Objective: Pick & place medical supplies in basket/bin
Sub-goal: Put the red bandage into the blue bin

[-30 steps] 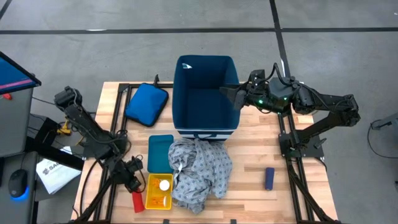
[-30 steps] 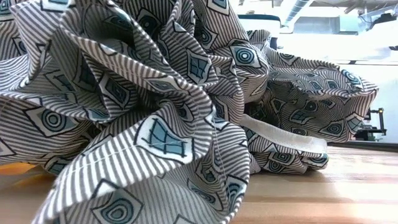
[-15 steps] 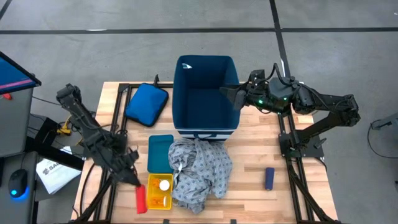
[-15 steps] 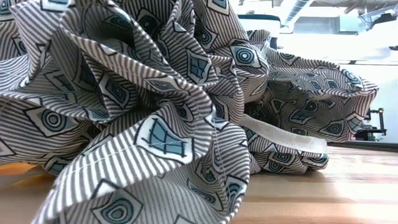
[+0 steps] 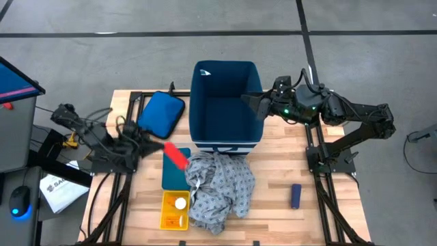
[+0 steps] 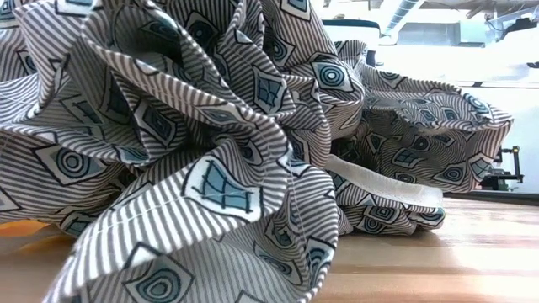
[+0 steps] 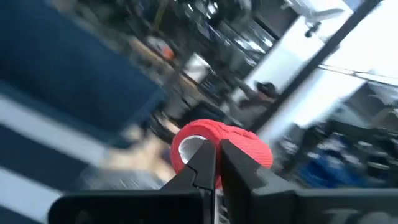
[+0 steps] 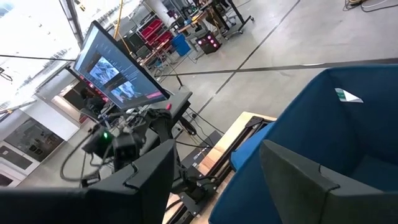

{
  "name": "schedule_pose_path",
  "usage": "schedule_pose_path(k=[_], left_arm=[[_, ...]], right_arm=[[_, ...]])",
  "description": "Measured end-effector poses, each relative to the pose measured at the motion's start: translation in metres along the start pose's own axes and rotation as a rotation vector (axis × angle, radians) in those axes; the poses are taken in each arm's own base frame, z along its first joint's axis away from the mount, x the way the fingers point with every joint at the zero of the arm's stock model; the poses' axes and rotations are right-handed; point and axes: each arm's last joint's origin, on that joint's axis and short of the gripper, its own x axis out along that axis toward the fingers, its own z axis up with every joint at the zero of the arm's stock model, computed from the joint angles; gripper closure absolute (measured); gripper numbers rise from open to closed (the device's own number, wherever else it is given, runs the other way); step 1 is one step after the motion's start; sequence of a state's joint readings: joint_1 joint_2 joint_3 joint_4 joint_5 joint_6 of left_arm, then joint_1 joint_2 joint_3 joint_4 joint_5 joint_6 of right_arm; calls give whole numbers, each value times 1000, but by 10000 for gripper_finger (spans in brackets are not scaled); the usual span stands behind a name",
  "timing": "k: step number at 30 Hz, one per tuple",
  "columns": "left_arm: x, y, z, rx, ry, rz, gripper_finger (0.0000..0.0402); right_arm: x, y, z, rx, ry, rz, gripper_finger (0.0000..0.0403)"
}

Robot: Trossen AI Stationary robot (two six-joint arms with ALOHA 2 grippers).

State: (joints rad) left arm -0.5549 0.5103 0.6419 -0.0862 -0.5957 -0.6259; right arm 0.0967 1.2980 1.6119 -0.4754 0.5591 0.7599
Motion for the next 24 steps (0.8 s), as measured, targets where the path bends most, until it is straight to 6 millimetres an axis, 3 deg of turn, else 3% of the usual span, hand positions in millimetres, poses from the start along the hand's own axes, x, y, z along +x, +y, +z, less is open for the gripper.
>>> schedule_pose_path(k=[4, 14, 18, 24], left_arm=[[2, -2, 15, 128, 36, 95, 398], [10, -15, 26, 354, 474, 377, 398], [29, -21, 16, 464, 630, 492, 398], [54, -9, -17, 605, 858, 711, 398]], right_arm=[[0, 0, 0, 0, -11, -11, 175], [0, 0, 1, 5, -19, -9, 175], [0, 0, 1, 5, -28, -19, 175], [0, -1, 2, 6, -40, -31, 175]])
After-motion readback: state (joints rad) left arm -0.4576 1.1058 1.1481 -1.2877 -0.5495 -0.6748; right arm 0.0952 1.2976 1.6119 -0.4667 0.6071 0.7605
